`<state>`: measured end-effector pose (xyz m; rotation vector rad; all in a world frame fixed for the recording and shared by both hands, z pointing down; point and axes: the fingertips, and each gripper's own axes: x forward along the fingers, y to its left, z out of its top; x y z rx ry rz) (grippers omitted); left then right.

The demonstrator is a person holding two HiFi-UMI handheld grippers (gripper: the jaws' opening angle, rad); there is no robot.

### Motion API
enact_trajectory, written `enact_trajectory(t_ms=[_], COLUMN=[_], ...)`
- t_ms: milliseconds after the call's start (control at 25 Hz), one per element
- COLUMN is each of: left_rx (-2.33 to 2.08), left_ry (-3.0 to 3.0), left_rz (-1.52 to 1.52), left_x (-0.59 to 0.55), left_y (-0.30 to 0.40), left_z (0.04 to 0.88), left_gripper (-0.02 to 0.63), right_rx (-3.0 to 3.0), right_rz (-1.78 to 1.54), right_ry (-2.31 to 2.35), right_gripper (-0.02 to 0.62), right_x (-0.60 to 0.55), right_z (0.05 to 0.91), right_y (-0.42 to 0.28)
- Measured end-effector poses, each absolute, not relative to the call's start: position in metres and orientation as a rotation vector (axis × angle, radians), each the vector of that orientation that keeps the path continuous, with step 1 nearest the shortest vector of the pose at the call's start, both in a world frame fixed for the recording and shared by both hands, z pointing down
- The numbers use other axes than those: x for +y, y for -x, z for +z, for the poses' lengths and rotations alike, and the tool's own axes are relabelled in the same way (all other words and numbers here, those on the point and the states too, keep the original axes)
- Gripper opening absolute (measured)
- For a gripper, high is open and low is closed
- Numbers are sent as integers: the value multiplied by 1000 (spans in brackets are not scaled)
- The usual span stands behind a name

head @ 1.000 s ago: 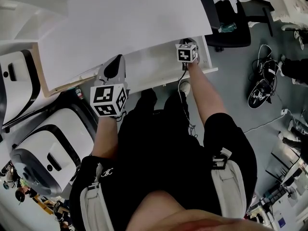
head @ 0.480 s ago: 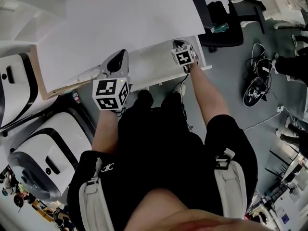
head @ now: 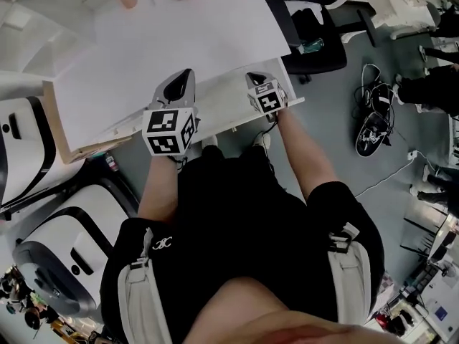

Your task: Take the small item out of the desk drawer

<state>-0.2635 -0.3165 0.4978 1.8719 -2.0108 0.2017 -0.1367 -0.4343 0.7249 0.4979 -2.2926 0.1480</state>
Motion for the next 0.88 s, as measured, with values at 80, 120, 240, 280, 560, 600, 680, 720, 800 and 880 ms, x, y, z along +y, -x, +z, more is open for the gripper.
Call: enact_trajectory(t_ms=[80, 120, 240, 280, 560, 600, 680, 720, 800, 880], left_rx=[-2002, -1997, -1985, -1981, -1971, -1972, -1977, -1987, -2019, -2038], left_ry=[-1905, -1922, -1963, -1975, -2049, -2062, -2089, -2099, -2108, -2115], left_rz=[194, 191, 183, 181, 178, 175, 161, 150, 122, 106], left_x=[-322, -326, -333, -335, -349, -351, -355, -357, -359, -360], left_y=[259, 257, 253, 252, 242, 240, 237, 235, 233, 231], left_z=[491, 488, 480, 478, 458, 453, 443, 437, 426, 418], left_gripper=[12, 12, 12, 14, 12, 12, 14, 12, 12, 12], right_rx=[-2340, -2367, -2439, -2461, -2618, -2640, -2686, -2707, -2740, -2772], right_rz=[151, 150, 143, 140, 70, 55, 26, 11, -18, -29], right_ry=[-531, -554, -631, -658, -837, -871, -942, -977, -1045, -1110], right_gripper=[-5, -5, -5, -5, -5, -5, -5, -5, -3, -4], right_x=[-428, -427, -425, -425, -434, -437, -443, -445, -447, -448], right_z=[703, 690, 653, 640, 545, 530, 498, 482, 454, 429], right_y=[135, 135, 132, 131, 121, 119, 114, 112, 107, 102])
